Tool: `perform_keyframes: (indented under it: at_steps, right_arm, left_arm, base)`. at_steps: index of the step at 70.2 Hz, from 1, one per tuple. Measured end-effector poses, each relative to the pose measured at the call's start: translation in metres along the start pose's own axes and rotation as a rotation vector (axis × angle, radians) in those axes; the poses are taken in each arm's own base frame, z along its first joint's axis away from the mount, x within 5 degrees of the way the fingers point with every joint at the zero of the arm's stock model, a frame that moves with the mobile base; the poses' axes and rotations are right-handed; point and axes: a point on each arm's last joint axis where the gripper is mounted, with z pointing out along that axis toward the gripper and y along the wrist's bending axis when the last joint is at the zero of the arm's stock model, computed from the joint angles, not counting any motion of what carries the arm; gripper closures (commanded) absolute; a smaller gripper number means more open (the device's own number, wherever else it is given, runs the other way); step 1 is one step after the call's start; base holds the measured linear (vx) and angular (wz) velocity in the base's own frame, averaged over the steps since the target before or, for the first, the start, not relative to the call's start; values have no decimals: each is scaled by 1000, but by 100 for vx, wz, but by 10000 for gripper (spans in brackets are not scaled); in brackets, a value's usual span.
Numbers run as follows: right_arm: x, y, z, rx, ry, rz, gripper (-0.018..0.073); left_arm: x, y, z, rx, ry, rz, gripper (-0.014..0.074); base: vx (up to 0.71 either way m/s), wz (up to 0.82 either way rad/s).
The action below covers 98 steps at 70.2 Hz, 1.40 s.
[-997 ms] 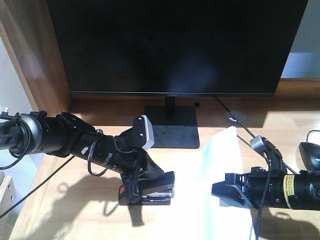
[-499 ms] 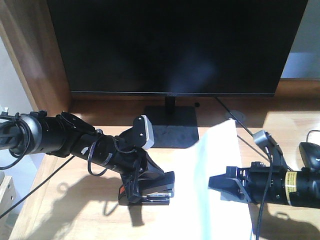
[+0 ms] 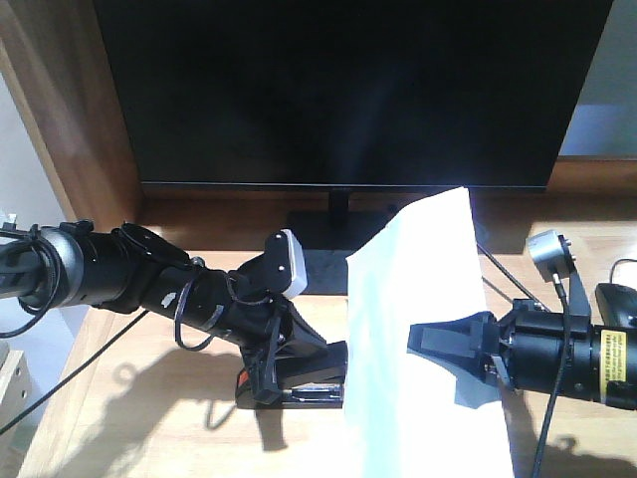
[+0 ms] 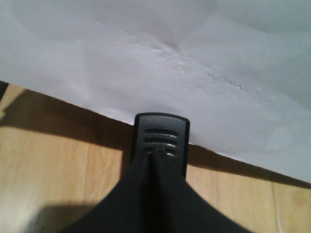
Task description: Grab stapler and paper to desk for stapling
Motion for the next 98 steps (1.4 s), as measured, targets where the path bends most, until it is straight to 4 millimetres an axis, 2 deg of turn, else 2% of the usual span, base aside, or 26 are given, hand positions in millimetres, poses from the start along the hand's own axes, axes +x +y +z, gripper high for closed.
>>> perform_keyframes:
  at_steps: [11,29,50,75,98]
  right_arm:
    - [1,-7,2,30,9,19,562]
    - [6,-33,13,121,56,89,562]
    - [16,-56,24,139,127,117,562]
    - [25,-72,32,149,170,176,562]
    - [16,-77,37,138,45,266,562]
  left_arm:
    - [0,0,0,0,0,0,603]
    - [0,0,0,0,0,0,603]
    - [0,0,0,0,0,0,603]
    - [0,0,0,0,0,0,603]
    - [0,0,0,0,0,0,603]
  base:
    - [0,0]
    - [0,0]
    - [0,0]
    - [0,0]
    - [0,0]
